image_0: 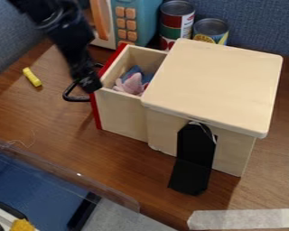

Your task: Take out the pink and white toy from the drawer and put it on the left side of the table

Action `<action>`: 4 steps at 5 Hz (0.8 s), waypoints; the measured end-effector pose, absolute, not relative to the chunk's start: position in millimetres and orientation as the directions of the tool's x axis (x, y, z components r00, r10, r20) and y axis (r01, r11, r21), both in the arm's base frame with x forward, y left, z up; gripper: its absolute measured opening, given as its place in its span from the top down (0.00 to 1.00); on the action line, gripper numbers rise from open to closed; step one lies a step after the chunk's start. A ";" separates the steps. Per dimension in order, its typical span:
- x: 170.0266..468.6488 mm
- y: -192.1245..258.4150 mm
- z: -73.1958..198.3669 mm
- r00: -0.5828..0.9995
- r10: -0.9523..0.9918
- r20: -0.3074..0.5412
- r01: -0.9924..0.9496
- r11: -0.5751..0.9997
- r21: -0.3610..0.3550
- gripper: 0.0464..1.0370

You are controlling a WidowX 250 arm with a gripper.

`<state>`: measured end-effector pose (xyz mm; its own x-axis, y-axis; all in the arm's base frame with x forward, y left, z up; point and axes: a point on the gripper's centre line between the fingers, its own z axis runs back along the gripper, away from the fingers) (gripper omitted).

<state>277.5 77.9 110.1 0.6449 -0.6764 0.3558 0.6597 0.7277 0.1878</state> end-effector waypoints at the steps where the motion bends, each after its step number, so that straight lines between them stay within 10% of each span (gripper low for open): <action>1: 291.4 61.6 118.1 0.631 -0.688 0.359 0.679 0.713 0.172 0.04; 4: 312.6 45.4 107.2 0.648 -0.696 0.309 0.684 0.711 0.163 0.04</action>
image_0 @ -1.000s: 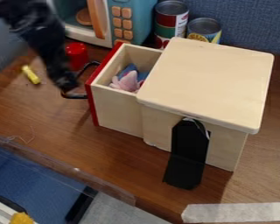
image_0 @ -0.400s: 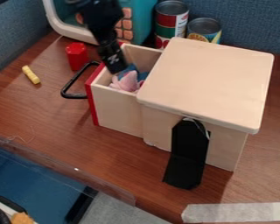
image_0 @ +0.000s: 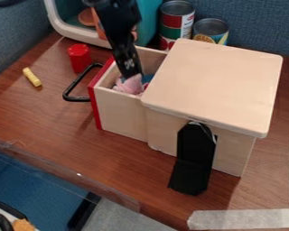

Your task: Take out the pink and white toy from the drawer and put it on the left side of the table

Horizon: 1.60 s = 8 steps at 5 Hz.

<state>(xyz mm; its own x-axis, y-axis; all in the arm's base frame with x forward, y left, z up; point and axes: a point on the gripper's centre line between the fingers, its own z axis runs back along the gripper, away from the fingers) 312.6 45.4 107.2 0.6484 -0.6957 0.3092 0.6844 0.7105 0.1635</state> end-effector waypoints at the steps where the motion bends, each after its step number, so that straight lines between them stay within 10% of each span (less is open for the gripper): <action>1: 313.2 40.3 99.5 0.630 -0.701 0.335 0.697 0.700 0.155 0.04; 2: 314.7 33.9 92.7 0.590 -0.697 0.408 0.727 0.678 0.108 0.09; 5: 306.2 34.6 108.5 0.538 -0.668 0.514 0.721 0.681 0.129 0.90; 8: 277.5 75.4 146.0 0.514 -0.665 0.542 0.637 0.719 0.278 0.97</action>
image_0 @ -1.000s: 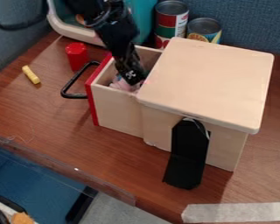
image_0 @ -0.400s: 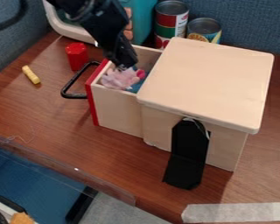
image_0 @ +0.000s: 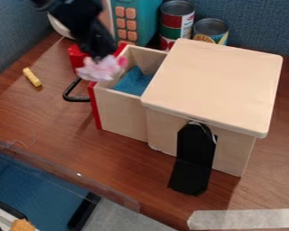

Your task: Take out the pink and white toy from the drawer and put it on the left side of the table

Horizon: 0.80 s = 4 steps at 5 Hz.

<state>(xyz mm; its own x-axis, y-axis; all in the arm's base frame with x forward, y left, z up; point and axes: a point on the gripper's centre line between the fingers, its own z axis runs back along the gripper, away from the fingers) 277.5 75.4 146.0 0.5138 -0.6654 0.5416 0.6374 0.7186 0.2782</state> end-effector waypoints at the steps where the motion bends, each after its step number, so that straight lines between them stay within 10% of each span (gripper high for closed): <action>1: 266.9 111.2 142.0 0.565 -0.643 0.517 0.561 0.759 0.331 0.97; 4: 244.4 181.2 80.5 0.676 -0.609 0.414 0.401 0.776 0.488 0.97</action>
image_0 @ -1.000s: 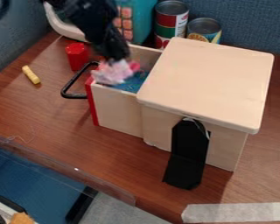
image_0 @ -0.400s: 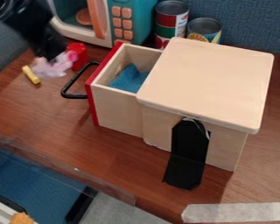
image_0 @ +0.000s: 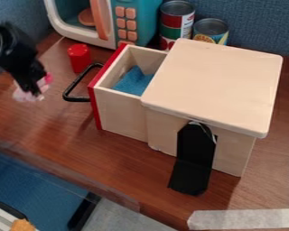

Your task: Take out the pink and white toy from the drawer and put it on the left side of the table

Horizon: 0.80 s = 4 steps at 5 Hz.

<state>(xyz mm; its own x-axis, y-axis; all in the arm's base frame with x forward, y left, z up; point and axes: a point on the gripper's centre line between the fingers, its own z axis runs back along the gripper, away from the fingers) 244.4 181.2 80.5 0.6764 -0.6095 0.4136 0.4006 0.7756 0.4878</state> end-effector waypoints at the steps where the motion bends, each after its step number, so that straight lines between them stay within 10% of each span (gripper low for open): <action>1: 237.5 194.8 65.8 0.704 -0.593 0.391 0.365 0.774 0.517 0.97; 2: 231.7 206.4 54.6 0.736 -0.565 0.372 0.338 0.783 0.522 0.94; 4: 226.2 207.8 52.3 0.753 -0.542 0.374 0.328 0.801 0.501 0.46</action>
<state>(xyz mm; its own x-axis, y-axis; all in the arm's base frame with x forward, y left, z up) 226.2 207.8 52.3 0.7530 -0.5415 0.3738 0.3278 0.8013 0.5005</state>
